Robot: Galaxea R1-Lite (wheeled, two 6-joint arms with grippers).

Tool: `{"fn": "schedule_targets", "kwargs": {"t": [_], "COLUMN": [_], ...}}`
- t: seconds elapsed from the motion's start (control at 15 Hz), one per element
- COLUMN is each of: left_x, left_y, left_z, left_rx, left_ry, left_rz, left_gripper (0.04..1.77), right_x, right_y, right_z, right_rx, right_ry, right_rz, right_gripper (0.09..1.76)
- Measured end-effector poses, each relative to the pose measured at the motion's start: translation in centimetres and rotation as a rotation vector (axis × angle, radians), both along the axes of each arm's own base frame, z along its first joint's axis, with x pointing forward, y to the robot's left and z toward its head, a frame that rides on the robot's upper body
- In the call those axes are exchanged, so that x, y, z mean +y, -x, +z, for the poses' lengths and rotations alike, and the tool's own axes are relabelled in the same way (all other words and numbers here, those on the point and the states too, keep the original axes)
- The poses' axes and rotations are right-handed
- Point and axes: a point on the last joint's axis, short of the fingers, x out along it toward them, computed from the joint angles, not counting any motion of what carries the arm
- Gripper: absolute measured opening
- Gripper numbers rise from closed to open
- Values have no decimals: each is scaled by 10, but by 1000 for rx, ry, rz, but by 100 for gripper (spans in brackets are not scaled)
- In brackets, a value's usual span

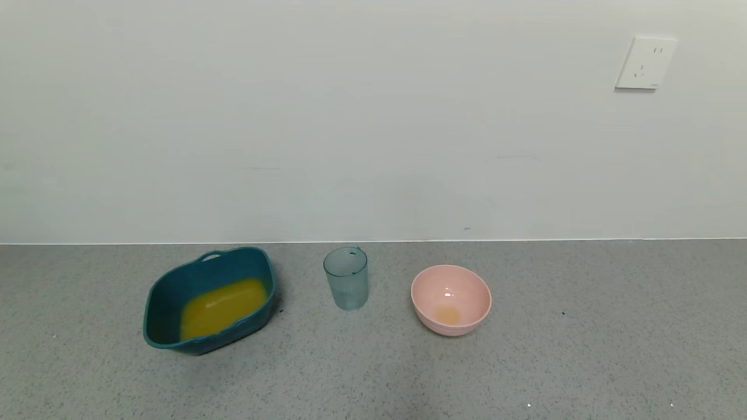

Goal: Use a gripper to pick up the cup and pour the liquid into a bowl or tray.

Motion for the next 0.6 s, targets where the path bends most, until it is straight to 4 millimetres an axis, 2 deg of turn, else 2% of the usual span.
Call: {"fn": "schedule_targets", "kwargs": {"t": [0.33, 0.47, 0.6], "left_x": [-2, -2, -2], "left_y": [-6, -7, -7], "left_z": [-14, -24, -24], "left_rx": [27, 111, 109], "left_ry": [-6, -5, -2], "left_rz": [-78, -92, -94], "left_gripper": [172, 172, 172], "right_x": [0, 0, 0], "right_y": [0, 0, 0], "right_z": [0, 0, 0], "right_rx": [0, 0, 0], "right_ry": [0, 0, 0], "right_rz": [0, 0, 0], "right_gripper": [171, 171, 171]}}
